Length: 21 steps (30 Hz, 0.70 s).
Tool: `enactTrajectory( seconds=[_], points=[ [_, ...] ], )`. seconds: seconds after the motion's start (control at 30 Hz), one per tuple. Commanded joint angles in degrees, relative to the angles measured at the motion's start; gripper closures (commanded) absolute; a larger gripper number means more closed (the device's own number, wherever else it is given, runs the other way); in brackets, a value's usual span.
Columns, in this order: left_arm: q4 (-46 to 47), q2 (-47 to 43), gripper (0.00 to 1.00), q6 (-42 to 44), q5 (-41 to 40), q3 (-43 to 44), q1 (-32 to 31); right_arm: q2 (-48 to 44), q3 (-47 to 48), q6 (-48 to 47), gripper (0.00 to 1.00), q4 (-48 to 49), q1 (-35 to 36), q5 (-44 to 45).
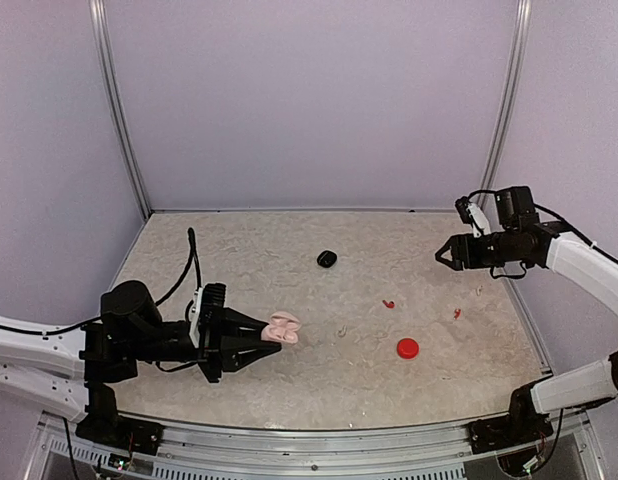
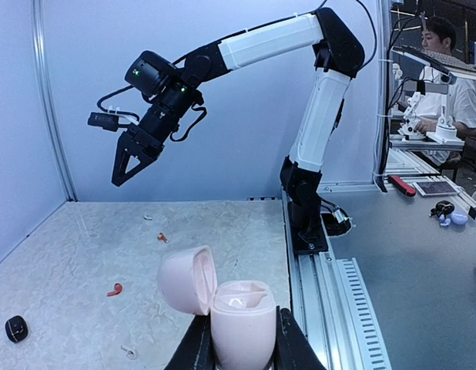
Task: Insert the wireless bluetooth earbuds into the charging case
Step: Pick up the right earbud from the center of the board.
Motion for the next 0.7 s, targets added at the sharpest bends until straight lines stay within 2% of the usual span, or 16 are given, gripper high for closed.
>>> enactTrajectory(
  seconds=[0.0,0.13,0.3,0.67],
  points=[
    [4.06,-0.85,0.9,-0.72,-0.74,-1.66,0.75,0.77,2.16,1.96,0.36,-0.63,-5.03,10.67],
    [5.06,-0.33,0.9,-0.72,-0.12,-1.96,1.19,4.88,1.39,2.32,0.39,0.13,-7.59,17.7],
    [5.75,-0.28,0.9,-1.03,-0.77,-2.06,1.25,12.03,2.77,0.77,0.44,0.37,-10.81,21.67],
    [5.65,-0.69,0.9,-0.86,-0.73,-1.99,1.16,20.67,4.44,0.34,0.51,3.55,-15.46,23.9]
  ],
)
